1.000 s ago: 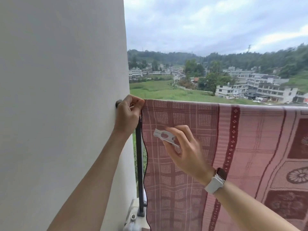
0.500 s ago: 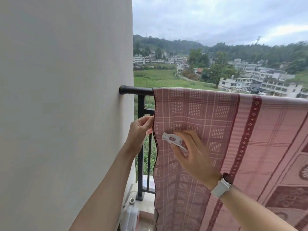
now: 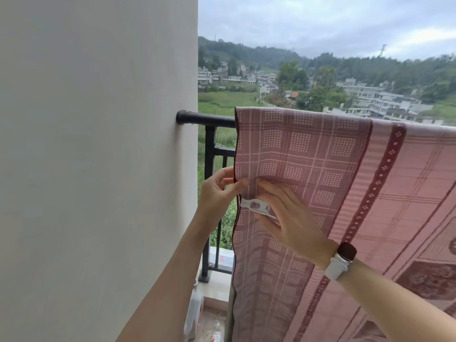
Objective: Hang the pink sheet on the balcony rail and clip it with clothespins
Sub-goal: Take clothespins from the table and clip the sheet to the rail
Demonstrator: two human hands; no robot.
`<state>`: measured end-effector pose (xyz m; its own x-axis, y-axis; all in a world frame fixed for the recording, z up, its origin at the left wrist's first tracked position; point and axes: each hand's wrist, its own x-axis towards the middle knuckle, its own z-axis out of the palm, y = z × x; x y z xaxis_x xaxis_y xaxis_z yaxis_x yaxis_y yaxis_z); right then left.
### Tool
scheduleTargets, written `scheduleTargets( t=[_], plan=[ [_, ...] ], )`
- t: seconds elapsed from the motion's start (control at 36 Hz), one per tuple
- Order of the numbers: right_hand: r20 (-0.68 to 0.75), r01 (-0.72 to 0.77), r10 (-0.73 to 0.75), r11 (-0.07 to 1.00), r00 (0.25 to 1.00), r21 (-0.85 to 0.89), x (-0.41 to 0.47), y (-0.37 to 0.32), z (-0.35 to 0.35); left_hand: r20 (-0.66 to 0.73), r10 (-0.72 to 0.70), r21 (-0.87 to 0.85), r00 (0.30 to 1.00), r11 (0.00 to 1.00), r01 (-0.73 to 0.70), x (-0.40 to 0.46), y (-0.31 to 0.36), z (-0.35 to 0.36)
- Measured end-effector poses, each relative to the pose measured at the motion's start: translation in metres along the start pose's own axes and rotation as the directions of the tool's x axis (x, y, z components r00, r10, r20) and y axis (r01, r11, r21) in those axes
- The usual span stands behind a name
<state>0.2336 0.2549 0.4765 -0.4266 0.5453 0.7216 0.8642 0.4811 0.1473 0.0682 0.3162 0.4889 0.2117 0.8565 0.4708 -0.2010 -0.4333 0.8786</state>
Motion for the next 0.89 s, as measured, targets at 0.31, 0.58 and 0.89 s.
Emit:
scheduleTargets(
  t=[0.31, 0.58, 0.89],
  plan=[
    [0.158, 0.232, -0.230, 0.973, 0.960, 0.007, 0.064, 0.006, -0.068, -0.191, -0.014, -0.068, 0.982, 0.998, 0.001, -0.001, -0.012, 0.006],
    [0.514, 0.468, -0.317, 0.862, 0.797, -0.193, 0.163, -0.014, -0.100, -0.284, 0.054, 0.032, 0.957, 0.998, -0.047, -0.008, -0.018, 0.016],
    [0.704, 0.345, -0.144, 0.926, 0.695, -0.152, 0.186, -0.008, -0.080, -0.323, 0.061, 0.072, 0.945, 0.997, -0.040, -0.012, -0.018, 0.019]
  ],
)
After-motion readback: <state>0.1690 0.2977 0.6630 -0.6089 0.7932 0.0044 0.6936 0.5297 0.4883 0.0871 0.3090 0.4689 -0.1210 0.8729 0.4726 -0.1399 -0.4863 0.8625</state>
